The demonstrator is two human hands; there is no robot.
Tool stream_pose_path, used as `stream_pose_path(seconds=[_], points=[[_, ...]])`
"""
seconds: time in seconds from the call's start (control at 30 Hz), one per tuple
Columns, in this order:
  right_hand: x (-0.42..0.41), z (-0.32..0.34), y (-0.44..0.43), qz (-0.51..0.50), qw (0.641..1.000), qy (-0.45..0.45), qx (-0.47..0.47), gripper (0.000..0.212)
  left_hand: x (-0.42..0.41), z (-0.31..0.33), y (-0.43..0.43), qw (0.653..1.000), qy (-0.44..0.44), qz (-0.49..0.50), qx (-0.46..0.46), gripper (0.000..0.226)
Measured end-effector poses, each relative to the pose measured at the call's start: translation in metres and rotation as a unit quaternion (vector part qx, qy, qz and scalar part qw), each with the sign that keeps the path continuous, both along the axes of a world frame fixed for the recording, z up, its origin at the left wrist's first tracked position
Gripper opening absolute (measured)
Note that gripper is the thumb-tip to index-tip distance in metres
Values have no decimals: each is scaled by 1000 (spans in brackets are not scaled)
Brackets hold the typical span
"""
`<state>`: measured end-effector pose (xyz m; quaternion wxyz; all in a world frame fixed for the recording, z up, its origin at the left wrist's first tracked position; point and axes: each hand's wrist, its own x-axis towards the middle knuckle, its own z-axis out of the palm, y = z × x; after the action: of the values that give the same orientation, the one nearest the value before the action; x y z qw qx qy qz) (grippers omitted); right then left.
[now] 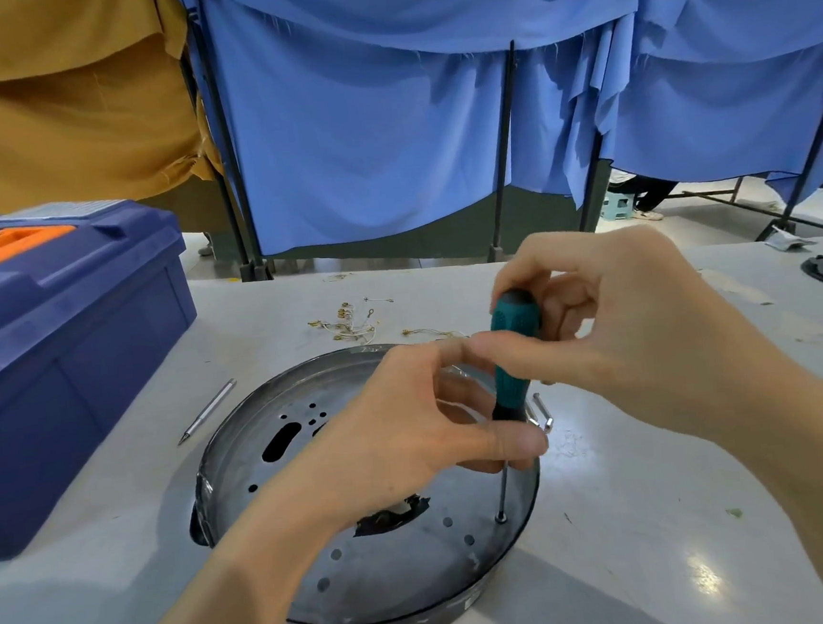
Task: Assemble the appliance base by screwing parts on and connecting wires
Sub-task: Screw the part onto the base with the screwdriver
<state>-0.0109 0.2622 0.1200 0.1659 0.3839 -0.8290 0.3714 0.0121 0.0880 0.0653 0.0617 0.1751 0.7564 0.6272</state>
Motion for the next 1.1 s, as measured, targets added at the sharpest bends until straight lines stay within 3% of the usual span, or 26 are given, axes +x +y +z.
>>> stream_pose_path(seconds=[0.17,0.33,0.43,0.6,0.7,0.8,1.0,1.1], points=[[-1,0,3,-40,998,43,17,47,1,1,5,999,33,-7,-12,23],[5,1,5,18,999,-9,31,28,3,2,1,1000,11,-18,-21,22],[5,-1,1,7,1000,3,25,23,5,6,2,999,19,-24,-29,26],[6,-2,-5,-73,991,85,69,57,5,4,5,999,19,-16,-21,19],[9,1,1,-1,999,7,44,37,6,6,0,998,8,-36,-42,25],[10,2,1,26,999,-11,31,21,6,9,-4,998,-3,-44,-51,18],[6,-2,-3,-68,995,61,48,55,6,3,0,998,6,-34,-51,21],[8,1,1,-24,999,13,38,37,4,3,-4,996,-5,-52,-75,21]])
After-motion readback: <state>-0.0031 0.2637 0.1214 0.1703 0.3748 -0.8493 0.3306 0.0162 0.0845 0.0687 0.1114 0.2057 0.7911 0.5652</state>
